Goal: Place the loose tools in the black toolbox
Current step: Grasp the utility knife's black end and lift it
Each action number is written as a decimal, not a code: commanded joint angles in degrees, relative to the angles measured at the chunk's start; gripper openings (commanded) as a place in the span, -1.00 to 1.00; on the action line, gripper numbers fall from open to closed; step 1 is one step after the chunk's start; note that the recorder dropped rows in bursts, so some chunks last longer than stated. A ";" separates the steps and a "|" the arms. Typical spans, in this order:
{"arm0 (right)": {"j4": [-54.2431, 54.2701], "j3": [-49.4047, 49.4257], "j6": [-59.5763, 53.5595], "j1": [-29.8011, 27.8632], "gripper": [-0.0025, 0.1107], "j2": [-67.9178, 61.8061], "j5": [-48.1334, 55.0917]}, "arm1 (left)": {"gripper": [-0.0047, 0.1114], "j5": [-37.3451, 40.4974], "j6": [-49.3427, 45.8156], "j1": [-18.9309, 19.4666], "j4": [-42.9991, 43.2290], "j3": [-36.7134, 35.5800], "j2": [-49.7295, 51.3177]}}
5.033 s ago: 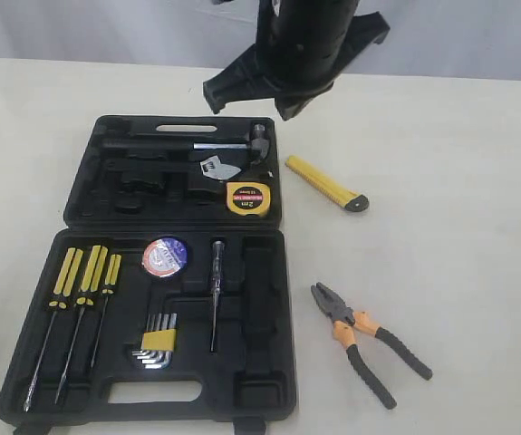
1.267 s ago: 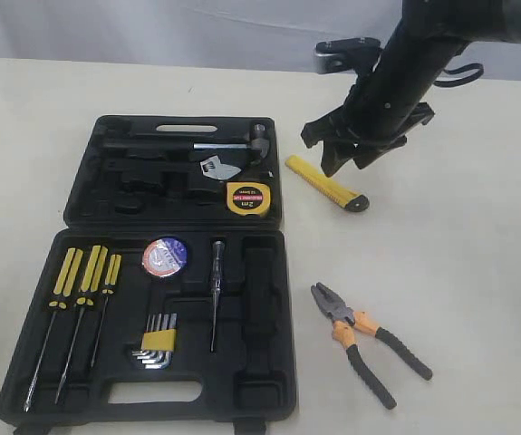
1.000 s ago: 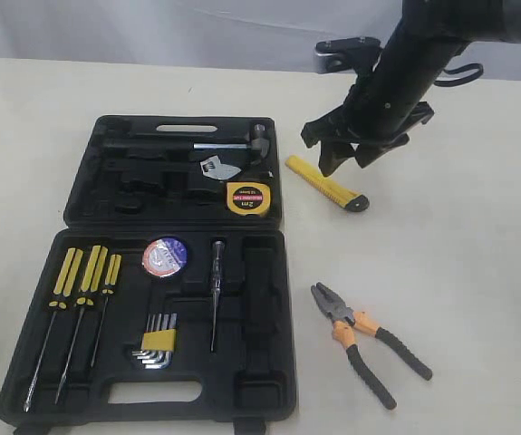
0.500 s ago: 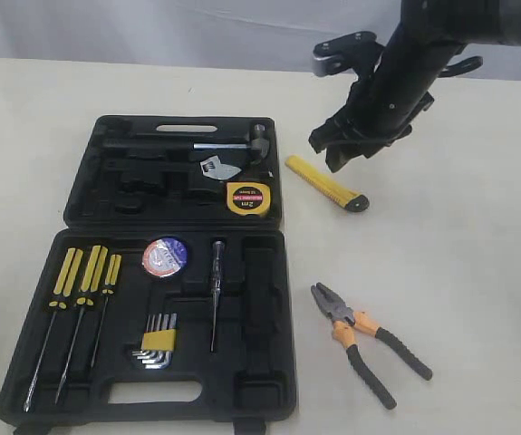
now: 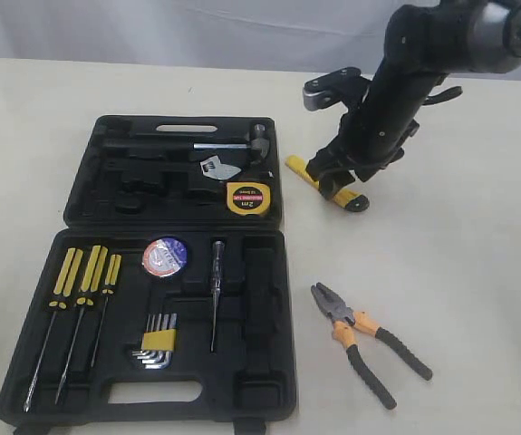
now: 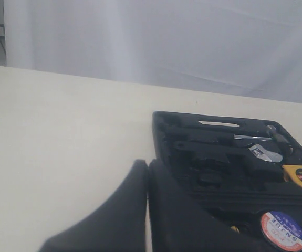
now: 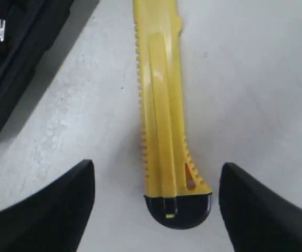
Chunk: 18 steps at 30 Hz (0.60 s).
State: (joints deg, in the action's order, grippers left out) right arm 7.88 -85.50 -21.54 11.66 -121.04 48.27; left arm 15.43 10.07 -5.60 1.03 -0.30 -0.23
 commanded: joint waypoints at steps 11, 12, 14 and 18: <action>-1.51 -0.36 0.69 -0.17 0.14 -4.34 0.61 | -0.92 0.06 -0.02 -0.33 0.26 0.30 0.23; -1.62 -0.36 0.58 -0.17 0.06 -4.34 1.23 | -0.92 0.06 -0.02 -0.33 0.26 0.30 0.23; -1.75 -0.36 0.58 -0.17 -0.12 -4.34 2.14 | -0.92 0.06 -0.02 -0.33 0.26 0.30 0.23; -2.22 -0.36 -0.30 -0.17 -0.44 -4.34 2.64 | -0.92 0.06 -0.02 -0.33 0.26 0.30 0.23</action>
State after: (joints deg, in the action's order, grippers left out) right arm 6.38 -85.59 -21.18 11.66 -125.05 49.93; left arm 15.43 10.07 -5.60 1.03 -0.30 -0.23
